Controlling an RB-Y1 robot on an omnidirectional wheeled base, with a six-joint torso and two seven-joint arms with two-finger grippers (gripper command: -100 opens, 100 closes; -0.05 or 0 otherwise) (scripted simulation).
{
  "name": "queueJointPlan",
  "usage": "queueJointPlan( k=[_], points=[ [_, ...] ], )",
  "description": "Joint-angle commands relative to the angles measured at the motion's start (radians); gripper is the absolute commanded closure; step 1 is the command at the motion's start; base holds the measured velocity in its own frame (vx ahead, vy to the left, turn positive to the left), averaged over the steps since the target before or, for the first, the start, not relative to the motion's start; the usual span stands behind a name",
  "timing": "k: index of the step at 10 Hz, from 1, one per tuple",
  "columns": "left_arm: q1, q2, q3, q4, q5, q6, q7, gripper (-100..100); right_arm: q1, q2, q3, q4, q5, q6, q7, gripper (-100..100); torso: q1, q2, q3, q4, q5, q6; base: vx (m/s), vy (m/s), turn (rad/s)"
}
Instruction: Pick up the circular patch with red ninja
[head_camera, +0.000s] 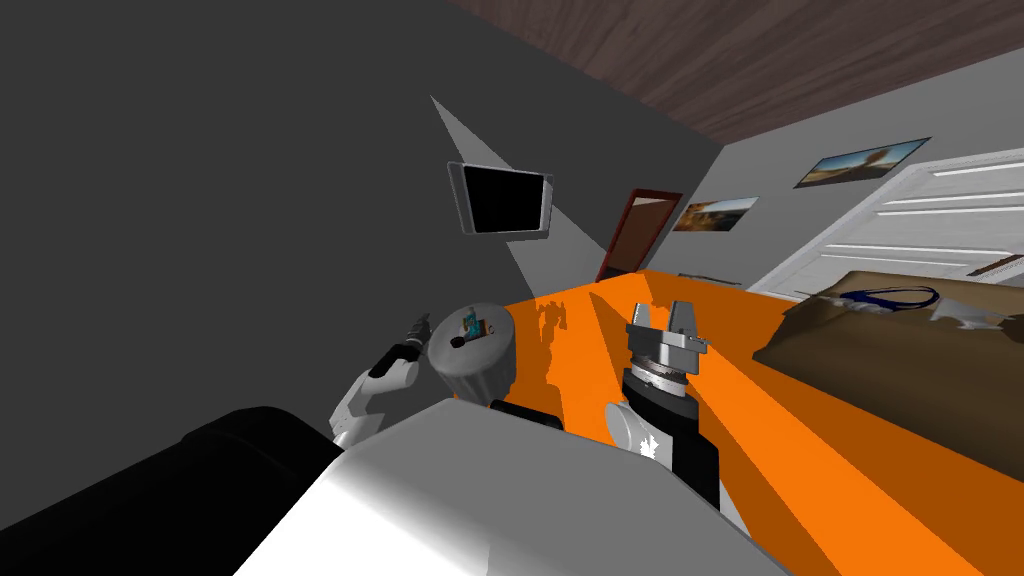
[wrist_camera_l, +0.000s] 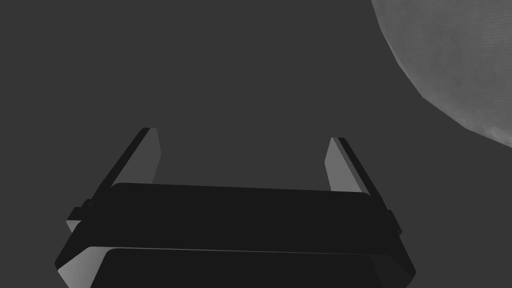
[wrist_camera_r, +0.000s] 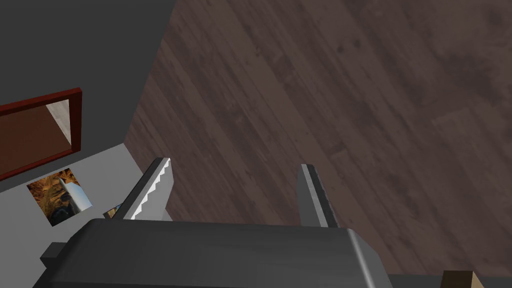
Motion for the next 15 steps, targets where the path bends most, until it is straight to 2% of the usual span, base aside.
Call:
queueJointPlan(
  k=[1, 3, 4, 6, 7, 8, 9, 11, 12, 14, 15],
  points=[
    [-0.01, 0.016, 0.04, 0.039, 0.021, 0.05, 0.0, -100, 0.0, 0.0, 0.0, 0.0, 0.0, 0.0, 0.0, 0, 0.0, 0.0, 0.0, 0.0, 0.0, 0.0, -0.011, -0.007, -0.218],
    [-0.01, 0.016, 0.04, 0.039, 0.021, 0.095, 0.0, -100, 0.0, 0.0, 0.0, 0.0, 0.0, 0.0, 0.0, 0, 0.0, 0.0, 0.0, 0.0, 0.0, 0.0, -0.006, 0.003, -0.081],
    [-0.017, 0.031, 0.08, 0.074, 0.042, 0.13, 0.0, -100, 0.0, 0.0, 0.0, 0.0, 0.0, 0.0, 0.0, 0, 0.0, 0.0, 0.0, 0.0, 0.0, 0.0, -0.01, -0.003, -0.242],
    [-0.017, 0.031, 0.08, 0.074, 0.042, 0.174, 0.0, -100, 0.0, 0.0, 0.0, 0.0, 0.0, 0.0, 0.0, 0, 0.001, 0.0, 0.0, 0.0, 0.0, 0.0, -0.005, 0.004, -0.063],
    [-0.024, 0.045, 0.121, 0.109, 0.063, 0.213, 0.0, -100, 0.0, 0.0, 0.0, 0.0, 0.0, 0.0, 0.0, 0, 0.0, 0.0, 0.0, 0.0, 0.0, 0.0, -0.006, -0.001, -0.227],
    [-0.024, 0.045, 0.121, 0.109, 0.063, 0.25, 0.0, -100, 0.0, 0.0, 0.0, 0.0, 0.0, 0.0, 0.0, 0, 0.0, 0.0, 0.0, 0.0, 0.0, 0.001, -0.014, 0.014, -0.124],
    [-0.03, 0.059, 0.162, 0.145, 0.084, 0.28, 0.001, -100, 0.0, 0.0, 0.0, 0.0, 0.0, 0.0, 0.0, 0, 0.001, 0.0, 0.0, 0.0, 0.0, 0.0, -0.006, 0.003, -0.259],
    [-0.03, 0.059, 0.162, 0.145, 0.084, 0.331, 0.001, -100, 0.0, 0.0, 0.0, 0.0, 0.0, 0.0, 0.0, 0, 0.001, 0.0, 0.0, 0.0, 0.0, 0.0, -0.004, 0.004, -0.079],
    [-0.035, 0.072, 0.203, 0.18, 0.105, 0.364, 0.002, -100, 0.0, 0.0, 0.0, 0.0, 0.0, 0.0, 0.0, 0, 0.0, 0.0, 0.0, 0.0, 0.0, 0.0, 0.002, 0.0, -0.263],
    [-0.035, 0.072, 0.203, 0.18, 0.105, 0.409, 0.002, -100, 0.0, 0.0, 0.0, 0.0, 0.0, 0.0, 0.0, 0, 0.001, 0.0, 0.0, 0.0, 0.0, 0.0, -0.006, 0.008, -0.059],
    [-0.04, 0.084, 0.244, 0.215, 0.126, 0.445, 0.004, -100, 0.0, 0.0, 0.0, 0.0, 0.0, 0.0, 0.0, 0, 0.0, 0.0, 0.0, 0.0, 0.0, 0.0, 0.001, 0.004, -0.234]
  ],
)
